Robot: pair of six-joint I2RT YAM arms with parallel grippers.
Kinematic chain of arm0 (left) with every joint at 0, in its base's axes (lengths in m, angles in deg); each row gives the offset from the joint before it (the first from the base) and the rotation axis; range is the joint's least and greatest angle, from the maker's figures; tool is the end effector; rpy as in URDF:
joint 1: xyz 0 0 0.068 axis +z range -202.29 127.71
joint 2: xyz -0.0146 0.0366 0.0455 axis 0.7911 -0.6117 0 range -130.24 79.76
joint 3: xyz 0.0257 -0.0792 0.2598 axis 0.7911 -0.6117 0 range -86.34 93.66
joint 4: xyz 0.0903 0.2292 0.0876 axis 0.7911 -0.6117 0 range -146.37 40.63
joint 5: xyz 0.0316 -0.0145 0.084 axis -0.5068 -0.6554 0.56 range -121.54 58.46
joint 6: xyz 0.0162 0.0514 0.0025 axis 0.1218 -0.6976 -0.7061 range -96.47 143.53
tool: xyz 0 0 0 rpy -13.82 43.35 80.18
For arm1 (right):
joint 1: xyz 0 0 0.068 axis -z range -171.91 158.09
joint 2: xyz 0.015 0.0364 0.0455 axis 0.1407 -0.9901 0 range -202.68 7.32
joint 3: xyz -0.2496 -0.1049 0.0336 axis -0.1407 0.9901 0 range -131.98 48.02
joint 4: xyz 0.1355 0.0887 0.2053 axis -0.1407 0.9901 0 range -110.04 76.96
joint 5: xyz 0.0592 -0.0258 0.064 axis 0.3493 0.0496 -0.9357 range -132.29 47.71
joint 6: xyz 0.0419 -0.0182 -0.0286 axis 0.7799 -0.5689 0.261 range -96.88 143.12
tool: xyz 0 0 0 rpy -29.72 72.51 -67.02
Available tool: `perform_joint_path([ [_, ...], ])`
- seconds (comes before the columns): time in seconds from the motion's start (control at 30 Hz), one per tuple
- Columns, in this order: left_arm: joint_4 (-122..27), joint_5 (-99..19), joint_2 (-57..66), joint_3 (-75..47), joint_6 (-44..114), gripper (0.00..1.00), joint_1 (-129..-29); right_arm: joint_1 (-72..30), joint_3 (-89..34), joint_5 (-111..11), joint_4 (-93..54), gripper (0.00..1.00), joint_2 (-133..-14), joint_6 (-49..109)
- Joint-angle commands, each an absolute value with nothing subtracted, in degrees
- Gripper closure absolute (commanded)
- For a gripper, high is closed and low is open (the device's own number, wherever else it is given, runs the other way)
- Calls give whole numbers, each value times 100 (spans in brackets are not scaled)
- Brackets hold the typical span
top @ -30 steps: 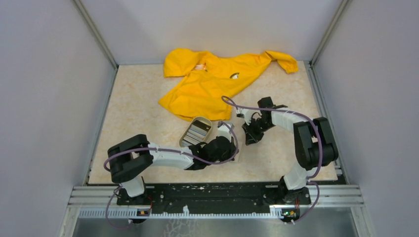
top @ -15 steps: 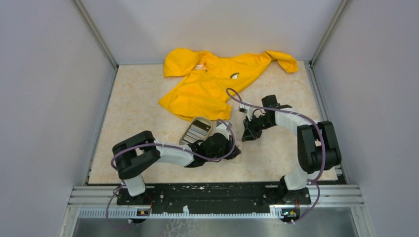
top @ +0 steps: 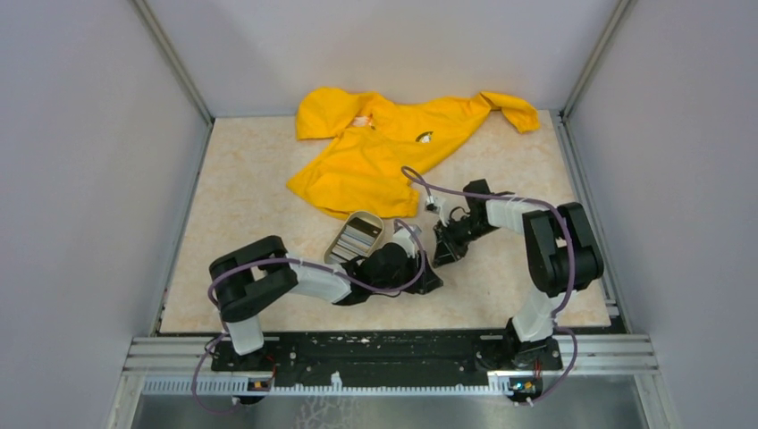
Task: Put the credit cards into the card holder
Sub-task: Close the card holder at the center of the board.
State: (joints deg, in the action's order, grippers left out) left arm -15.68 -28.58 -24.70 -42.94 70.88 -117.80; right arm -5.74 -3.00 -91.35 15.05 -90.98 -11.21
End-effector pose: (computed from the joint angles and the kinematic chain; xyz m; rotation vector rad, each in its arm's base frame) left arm 0.1486 -0.3216 0.1333 0.3217 2.2380 -1.1137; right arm 0.2667 0.0934 0.1390 -1.1472 2.3709 1.1506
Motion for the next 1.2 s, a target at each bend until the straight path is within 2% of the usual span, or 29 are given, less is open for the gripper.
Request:
perform_joint_path([
  [0.0,-1518,-3015,-2228,-4510,6909,43,-11724,-711,-420,-8736,1491,87,-9241,-1055],
  [0.1,-1526,-3121,-1830,-4679,6586,29,-11715,-712,-398,-8411,1401,87,-9232,-983],
  [0.33,-2132,-2947,-670,-5256,5839,10,-11649,-720,-376,-8281,1331,87,-9192,-969],
  [0.53,-3049,-3251,-938,-4999,5394,8,-11232,-760,-382,-8244,1327,87,-9202,-979],
  [0.7,-3718,-3299,-1513,-4398,5465,18,-11037,-765,-378,-8205,1342,87,-9186,-992],
  [0.77,-3724,-3389,-1641,-4325,5540,26,-10981,-765,-378,-8201,1331,87,-9184,-993],
  [0.87,-3282,-4106,-1788,-4402,5741,39,-10794,-765,-383,-8198,1333,87,-9183,-1000],
  [1.0,-2699,-5008,-2177,-4481,6112,49,-10604,-765,-386,-8243,1344,87,-9174,-1019],
  [1.07,-2709,-5130,-2406,-4384,6199,58,-10599,-765,-397,-8273,1357,87,-9159,-1040],
  [1.17,-2626,-5084,-2580,-4309,6197,81,-10599,-765,-421,-8436,1423,87,-9066,-1098],
])
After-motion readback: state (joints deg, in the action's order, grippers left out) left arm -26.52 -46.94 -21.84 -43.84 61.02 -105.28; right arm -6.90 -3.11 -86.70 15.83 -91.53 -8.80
